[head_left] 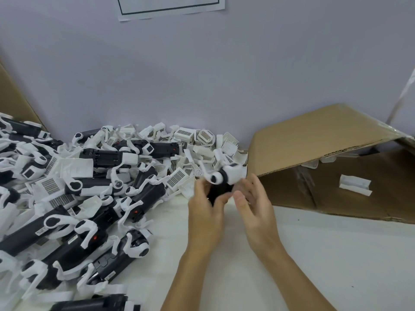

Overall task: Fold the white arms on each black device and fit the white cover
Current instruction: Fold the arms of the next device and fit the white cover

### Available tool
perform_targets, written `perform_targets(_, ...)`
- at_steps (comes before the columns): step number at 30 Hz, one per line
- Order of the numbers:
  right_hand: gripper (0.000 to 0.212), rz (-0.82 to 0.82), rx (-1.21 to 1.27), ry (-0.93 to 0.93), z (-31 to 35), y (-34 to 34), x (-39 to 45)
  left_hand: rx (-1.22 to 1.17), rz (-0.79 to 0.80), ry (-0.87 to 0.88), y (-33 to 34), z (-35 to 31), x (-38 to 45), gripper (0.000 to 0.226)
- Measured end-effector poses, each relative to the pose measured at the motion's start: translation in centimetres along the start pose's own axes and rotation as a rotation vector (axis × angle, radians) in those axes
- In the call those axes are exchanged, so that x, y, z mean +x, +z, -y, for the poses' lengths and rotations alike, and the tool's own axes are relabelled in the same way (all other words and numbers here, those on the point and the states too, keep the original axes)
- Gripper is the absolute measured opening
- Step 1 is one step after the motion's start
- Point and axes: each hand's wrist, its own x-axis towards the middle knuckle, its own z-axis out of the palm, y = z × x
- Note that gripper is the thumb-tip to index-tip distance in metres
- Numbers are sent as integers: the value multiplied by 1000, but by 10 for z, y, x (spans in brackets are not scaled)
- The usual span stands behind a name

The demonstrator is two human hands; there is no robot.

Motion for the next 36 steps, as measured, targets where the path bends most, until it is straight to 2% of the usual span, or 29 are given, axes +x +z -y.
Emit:
perform_targets(3,42,-87,-87,5,0,2,-1,-215,-164,-104,-3,-2,7,19)
perform_targets(6,27,-109,-150,26,-3,1,1,-335,-264,-279,-10,-3,11,34)
perform_targets(9,30,-111,-171,56,-6,0,3,-830,-233,-473,-14,-11,12,37)
perform_targets(11,29,-109,-167,84,-6,0,4,-945,-155,-526,-16,-15,12,40)
perform_targets(13,29,-94,-159,100,-5,1,4,-911,-111,-532,-15,-15,13,33)
perform_targets(16,44,-72,-151,123,-3,1,4,-922,-112,-549,-11,-15,13,26)
perform_targets(19,50,6,-158,168,0,0,3,-893,-96,-514,-12,-11,13,48)
perform_targets(22,39,155,-159,168,2,1,1,-826,-68,-520,-11,-9,12,60)
perform_targets(26,27,244,-67,189,6,1,2,-776,-59,-512,-9,-9,11,27)
perform_targets(28,21,226,-48,202,8,0,3,-764,-29,-504,-9,-8,10,24)
perform_targets(36,25,208,-94,265,10,-2,5,-687,49,-470,-6,-9,9,24)
